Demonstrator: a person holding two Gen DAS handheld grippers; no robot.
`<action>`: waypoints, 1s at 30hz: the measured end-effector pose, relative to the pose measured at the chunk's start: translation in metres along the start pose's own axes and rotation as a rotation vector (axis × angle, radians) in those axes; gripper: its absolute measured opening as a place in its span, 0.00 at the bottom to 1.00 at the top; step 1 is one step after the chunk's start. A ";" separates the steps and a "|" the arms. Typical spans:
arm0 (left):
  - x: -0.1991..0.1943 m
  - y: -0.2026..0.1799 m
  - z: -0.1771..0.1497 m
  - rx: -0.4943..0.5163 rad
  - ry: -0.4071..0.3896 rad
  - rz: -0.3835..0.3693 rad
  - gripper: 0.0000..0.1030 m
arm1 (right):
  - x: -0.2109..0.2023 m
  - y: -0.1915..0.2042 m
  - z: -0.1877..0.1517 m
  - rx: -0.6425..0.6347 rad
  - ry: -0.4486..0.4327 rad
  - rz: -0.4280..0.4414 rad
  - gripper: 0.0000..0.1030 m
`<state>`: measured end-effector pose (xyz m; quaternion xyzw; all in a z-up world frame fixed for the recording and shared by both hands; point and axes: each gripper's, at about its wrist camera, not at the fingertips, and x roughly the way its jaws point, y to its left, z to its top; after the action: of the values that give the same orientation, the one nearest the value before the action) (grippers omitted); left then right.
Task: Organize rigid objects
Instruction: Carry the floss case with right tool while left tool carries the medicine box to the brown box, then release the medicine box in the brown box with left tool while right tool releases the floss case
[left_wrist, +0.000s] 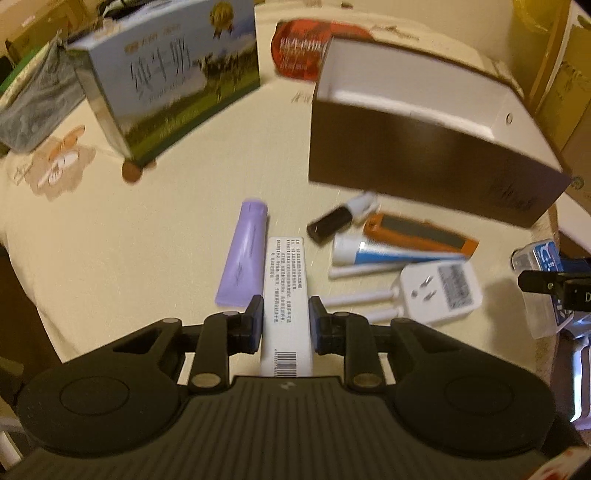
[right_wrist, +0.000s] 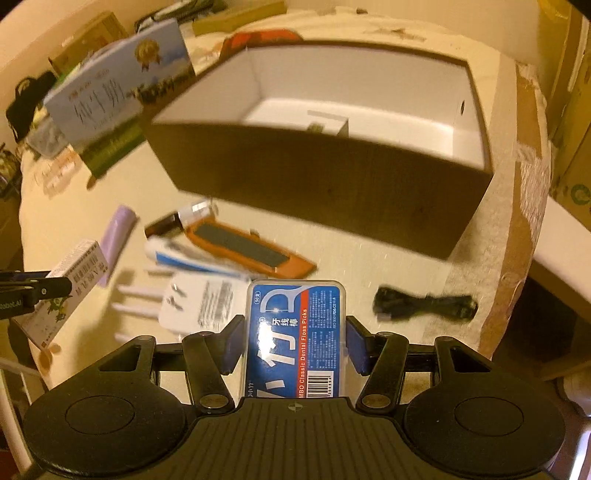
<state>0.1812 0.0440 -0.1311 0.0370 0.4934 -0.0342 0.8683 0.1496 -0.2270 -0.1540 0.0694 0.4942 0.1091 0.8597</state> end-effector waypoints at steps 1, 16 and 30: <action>-0.003 -0.001 0.004 0.001 -0.011 -0.003 0.21 | -0.003 -0.001 0.003 0.003 -0.009 0.002 0.52; -0.033 -0.031 0.082 0.072 -0.204 -0.072 0.21 | -0.029 -0.033 0.073 0.087 -0.117 0.020 0.52; 0.011 -0.072 0.170 0.110 -0.260 -0.120 0.21 | 0.002 -0.065 0.143 0.128 -0.138 -0.061 0.52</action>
<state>0.3257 -0.0447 -0.0560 0.0502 0.3755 -0.1173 0.9180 0.2821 -0.2909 -0.0991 0.1166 0.4414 0.0460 0.8885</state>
